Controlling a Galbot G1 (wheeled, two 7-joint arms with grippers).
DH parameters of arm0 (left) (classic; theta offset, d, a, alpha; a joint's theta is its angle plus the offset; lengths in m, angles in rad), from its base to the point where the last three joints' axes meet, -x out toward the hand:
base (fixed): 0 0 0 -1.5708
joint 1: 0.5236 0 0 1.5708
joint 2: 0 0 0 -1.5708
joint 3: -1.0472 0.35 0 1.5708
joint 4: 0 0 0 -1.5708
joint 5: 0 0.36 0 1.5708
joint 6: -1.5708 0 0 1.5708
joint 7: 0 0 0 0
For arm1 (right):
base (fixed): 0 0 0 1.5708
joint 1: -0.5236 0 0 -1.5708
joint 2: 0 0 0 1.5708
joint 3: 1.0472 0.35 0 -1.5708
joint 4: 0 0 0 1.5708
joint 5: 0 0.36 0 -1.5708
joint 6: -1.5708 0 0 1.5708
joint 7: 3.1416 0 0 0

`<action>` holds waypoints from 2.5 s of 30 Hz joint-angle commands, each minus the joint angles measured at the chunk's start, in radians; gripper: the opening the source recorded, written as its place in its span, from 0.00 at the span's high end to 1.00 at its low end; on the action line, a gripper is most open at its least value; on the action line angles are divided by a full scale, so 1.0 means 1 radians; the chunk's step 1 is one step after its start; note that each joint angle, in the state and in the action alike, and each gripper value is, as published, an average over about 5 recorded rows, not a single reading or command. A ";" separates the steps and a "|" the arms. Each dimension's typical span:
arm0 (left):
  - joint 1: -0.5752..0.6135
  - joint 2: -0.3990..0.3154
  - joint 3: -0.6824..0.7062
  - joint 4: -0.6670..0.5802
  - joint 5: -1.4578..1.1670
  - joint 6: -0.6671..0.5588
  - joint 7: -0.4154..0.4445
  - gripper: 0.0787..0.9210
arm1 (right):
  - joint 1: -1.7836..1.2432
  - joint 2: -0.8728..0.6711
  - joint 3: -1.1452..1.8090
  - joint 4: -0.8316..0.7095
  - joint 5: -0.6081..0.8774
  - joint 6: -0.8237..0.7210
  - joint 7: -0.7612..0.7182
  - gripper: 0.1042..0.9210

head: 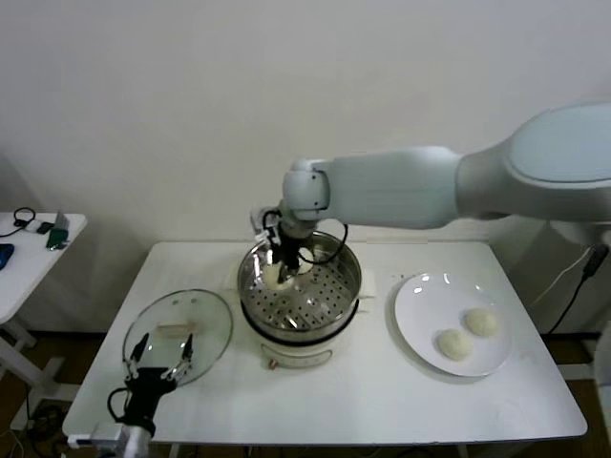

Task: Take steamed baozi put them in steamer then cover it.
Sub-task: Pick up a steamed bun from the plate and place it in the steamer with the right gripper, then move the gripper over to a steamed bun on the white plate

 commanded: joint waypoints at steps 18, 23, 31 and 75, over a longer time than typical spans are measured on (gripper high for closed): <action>0.008 -0.008 0.008 -0.018 0.016 0.002 0.002 0.12 | 0.094 -0.132 0.018 0.033 -0.008 0.062 -0.066 0.13; 0.016 -0.008 0.008 -0.026 0.020 0.001 0.002 0.12 | 0.269 -0.367 -0.052 0.153 0.037 0.120 -0.205 0.12; 0.014 -0.009 0.010 -0.029 0.022 0.002 0.002 0.12 | 0.497 -0.765 -0.388 0.435 -0.100 0.168 -0.257 0.12; 0.045 -0.034 -0.002 -0.028 0.057 -0.010 -0.005 0.12 | -0.484 -0.871 0.245 0.112 -0.570 0.056 -0.019 0.16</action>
